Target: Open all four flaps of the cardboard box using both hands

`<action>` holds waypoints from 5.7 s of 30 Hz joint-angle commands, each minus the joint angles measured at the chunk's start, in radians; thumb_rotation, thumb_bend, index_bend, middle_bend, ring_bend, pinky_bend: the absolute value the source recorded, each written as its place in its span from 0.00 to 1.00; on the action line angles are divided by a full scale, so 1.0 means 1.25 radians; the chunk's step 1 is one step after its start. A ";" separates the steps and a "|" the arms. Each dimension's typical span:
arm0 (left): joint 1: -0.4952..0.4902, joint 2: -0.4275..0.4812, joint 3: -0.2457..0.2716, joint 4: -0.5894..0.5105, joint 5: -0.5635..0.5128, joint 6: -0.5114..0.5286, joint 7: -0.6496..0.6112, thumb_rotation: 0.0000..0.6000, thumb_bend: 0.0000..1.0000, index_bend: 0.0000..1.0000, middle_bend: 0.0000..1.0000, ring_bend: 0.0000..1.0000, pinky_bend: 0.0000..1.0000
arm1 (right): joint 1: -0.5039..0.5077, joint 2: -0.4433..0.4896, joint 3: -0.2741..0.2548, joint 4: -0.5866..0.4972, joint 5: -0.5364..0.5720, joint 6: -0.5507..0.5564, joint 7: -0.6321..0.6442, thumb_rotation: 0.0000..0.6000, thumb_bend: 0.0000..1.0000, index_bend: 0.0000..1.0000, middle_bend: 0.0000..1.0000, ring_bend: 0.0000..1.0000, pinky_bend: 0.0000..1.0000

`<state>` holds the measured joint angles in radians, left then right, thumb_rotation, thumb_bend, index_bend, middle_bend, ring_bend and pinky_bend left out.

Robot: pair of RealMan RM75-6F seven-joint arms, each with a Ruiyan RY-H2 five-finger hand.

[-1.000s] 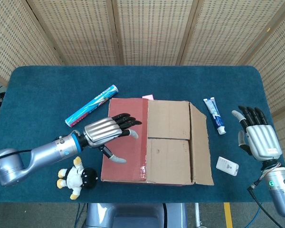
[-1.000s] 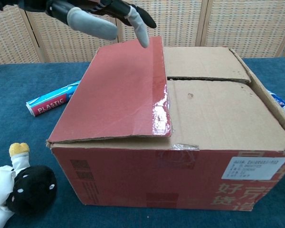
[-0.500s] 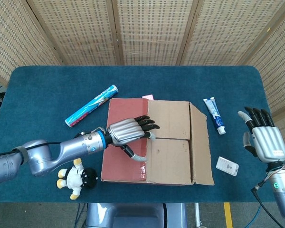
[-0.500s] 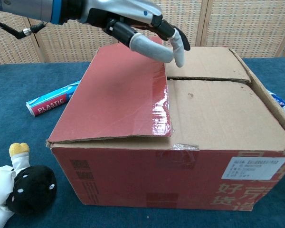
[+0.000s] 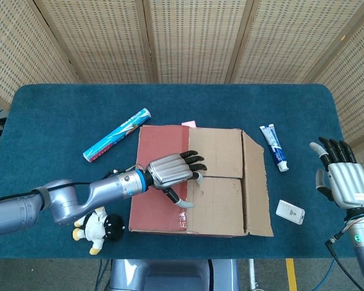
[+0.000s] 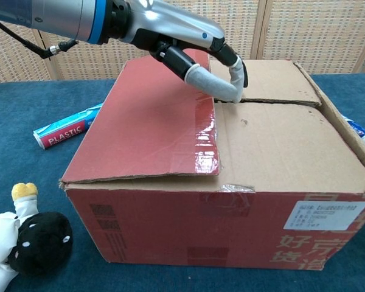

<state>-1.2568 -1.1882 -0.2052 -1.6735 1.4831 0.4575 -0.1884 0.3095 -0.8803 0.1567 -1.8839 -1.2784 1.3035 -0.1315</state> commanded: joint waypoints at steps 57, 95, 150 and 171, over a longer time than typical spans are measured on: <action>0.151 0.366 0.040 -0.159 0.158 0.205 -0.153 0.22 0.21 0.46 0.37 0.21 0.00 | -0.004 0.014 0.023 -0.046 0.007 -0.001 -0.036 1.00 0.75 0.12 0.06 0.00 0.00; 0.362 0.418 0.131 -0.088 0.176 0.356 -0.211 0.22 0.18 0.46 0.37 0.21 0.00 | 0.013 0.000 0.023 -0.048 0.013 -0.024 -0.042 1.00 0.75 0.12 0.06 0.00 0.00; 0.284 -0.113 -0.007 -0.059 -0.354 0.399 0.484 0.83 0.18 0.03 0.00 0.00 0.00 | -0.025 -0.068 0.012 0.029 0.006 0.014 0.008 1.00 0.72 0.10 0.05 0.00 0.00; 0.295 -0.159 -0.014 -0.016 -0.281 0.486 0.470 0.84 0.21 0.03 0.00 0.00 0.00 | -0.036 -0.062 0.017 0.028 0.003 0.024 0.024 1.00 0.72 0.10 0.05 0.00 0.00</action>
<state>-0.8946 -1.3841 -0.2187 -1.6963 1.1157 1.0507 0.4124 0.2648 -0.9577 0.1777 -1.8481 -1.2744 1.3331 -0.1017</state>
